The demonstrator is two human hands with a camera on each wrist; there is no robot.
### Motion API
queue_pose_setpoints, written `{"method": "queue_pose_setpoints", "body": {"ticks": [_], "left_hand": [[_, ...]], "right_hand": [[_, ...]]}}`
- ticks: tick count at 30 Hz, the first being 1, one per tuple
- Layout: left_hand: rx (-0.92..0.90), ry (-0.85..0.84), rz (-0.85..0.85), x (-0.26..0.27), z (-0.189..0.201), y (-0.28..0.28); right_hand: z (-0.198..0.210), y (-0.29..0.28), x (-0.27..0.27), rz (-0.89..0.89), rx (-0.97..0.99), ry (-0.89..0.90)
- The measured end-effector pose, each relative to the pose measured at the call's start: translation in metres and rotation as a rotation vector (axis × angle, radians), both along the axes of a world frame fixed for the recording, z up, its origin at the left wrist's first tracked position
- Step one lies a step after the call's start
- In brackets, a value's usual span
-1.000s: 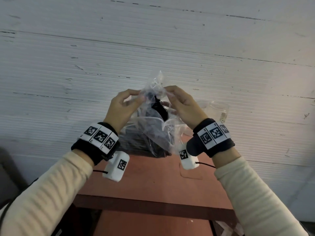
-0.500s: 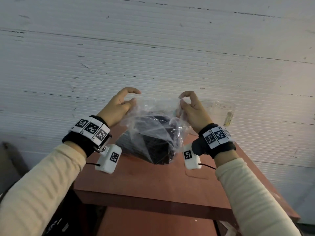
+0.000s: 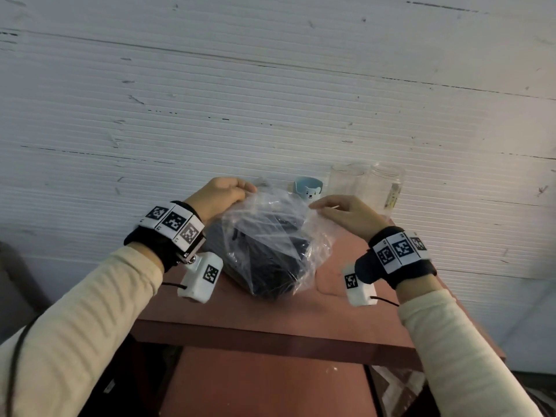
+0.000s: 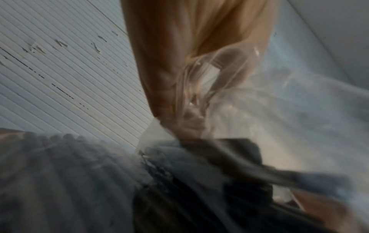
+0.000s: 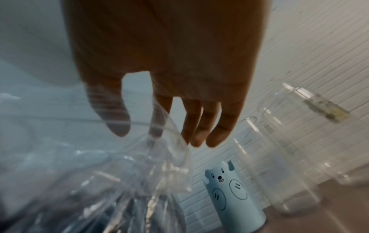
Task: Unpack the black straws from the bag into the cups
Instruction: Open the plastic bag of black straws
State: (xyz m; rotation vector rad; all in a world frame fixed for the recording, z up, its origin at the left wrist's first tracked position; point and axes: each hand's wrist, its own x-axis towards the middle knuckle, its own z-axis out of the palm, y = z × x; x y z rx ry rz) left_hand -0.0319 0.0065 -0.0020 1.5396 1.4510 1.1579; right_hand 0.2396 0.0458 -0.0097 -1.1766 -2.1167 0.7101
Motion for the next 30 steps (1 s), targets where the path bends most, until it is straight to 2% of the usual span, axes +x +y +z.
{"method": "queue_pose_setpoints", "body": {"ticks": [4, 6, 9, 12, 14, 17, 20, 22, 25, 30], "left_hand": [[0.064, 0.107, 0.044, 0.006, 0.001, -0.003], [0.081, 0.192, 0.089, 0.008, 0.001, -0.006], [0.059, 0.267, 0.129, 0.009, -0.001, -0.010], [-0.016, 0.270, 0.107, 0.004, -0.002, -0.011], [-0.127, 0.259, 0.075, -0.002, -0.006, -0.008], [-0.222, 0.258, -0.011, -0.004, -0.008, -0.009], [-0.338, 0.403, -0.164, 0.002, -0.001, -0.025], [-0.407, 0.427, -0.234, 0.001, -0.003, -0.030], [-0.397, 0.344, -0.206, 0.003, -0.010, -0.033], [-0.275, -0.082, -0.082, 0.008, -0.014, -0.034]], "right_hand": [[-0.002, -0.011, 0.018, -0.142, 0.196, 0.136], [-0.001, -0.017, 0.022, -0.165, 0.172, 0.139], [0.001, -0.027, 0.023, -0.111, 0.020, -0.090], [0.000, -0.031, 0.021, -0.118, -0.053, -0.348], [-0.001, -0.034, 0.017, -0.089, -0.202, -0.411], [-0.004, -0.041, 0.007, -0.051, -0.511, -0.300], [-0.006, -0.047, -0.004, -0.065, -0.670, -0.166], [-0.009, -0.047, -0.010, -0.044, -0.759, -0.091], [-0.011, -0.047, -0.019, -0.011, -0.769, -0.034], [-0.015, -0.044, -0.027, 0.030, -0.590, 0.107]]}}
